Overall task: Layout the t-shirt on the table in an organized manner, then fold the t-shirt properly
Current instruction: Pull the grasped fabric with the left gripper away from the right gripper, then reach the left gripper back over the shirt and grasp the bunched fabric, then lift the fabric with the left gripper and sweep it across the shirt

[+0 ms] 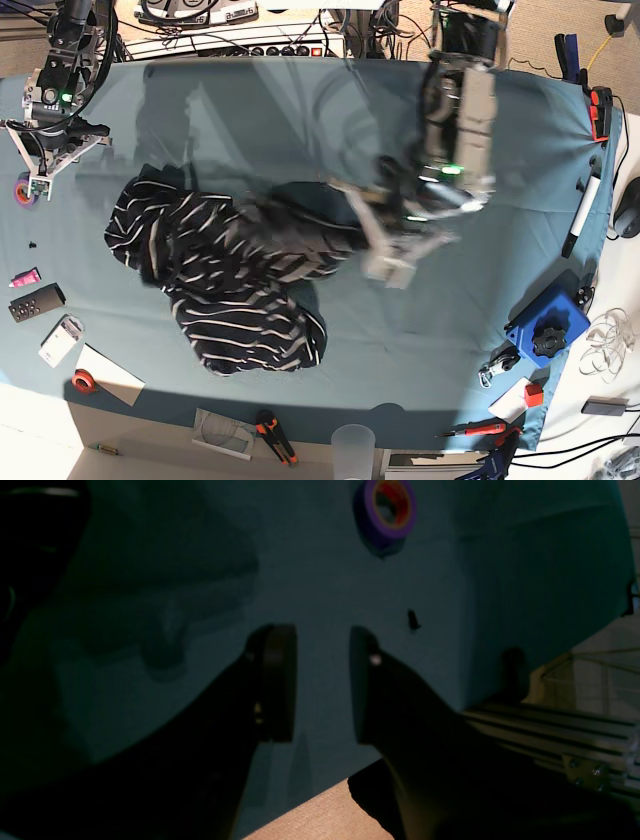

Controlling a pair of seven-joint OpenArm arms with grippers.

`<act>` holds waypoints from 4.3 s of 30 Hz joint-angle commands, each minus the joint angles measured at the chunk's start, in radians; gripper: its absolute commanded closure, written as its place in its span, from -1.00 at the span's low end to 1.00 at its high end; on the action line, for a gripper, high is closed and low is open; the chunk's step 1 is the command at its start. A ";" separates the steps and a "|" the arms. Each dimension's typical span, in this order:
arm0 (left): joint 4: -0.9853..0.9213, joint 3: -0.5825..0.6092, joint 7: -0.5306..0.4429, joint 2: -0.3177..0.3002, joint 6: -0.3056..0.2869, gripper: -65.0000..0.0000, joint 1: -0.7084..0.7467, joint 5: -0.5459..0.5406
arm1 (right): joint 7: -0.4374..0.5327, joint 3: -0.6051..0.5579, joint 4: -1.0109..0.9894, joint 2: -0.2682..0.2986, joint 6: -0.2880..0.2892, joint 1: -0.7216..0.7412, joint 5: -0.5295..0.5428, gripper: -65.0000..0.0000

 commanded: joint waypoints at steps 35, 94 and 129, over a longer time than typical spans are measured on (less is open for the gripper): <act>0.203 -0.474 0.104 -0.396 -0.138 0.07 0.050 -0.490 | 0.047 0.007 0.016 0.017 0.008 0.005 0.032 0.44; 0.230 0.212 -0.313 -0.285 0.181 1.00 0.113 0.437 | 0.048 0.002 0.016 0.016 0.026 0.008 0.046 0.44; 0.094 0.631 -0.375 0.148 -0.002 1.00 -0.180 0.237 | 0.097 0.407 0.017 -0.183 0.331 0.201 0.520 0.44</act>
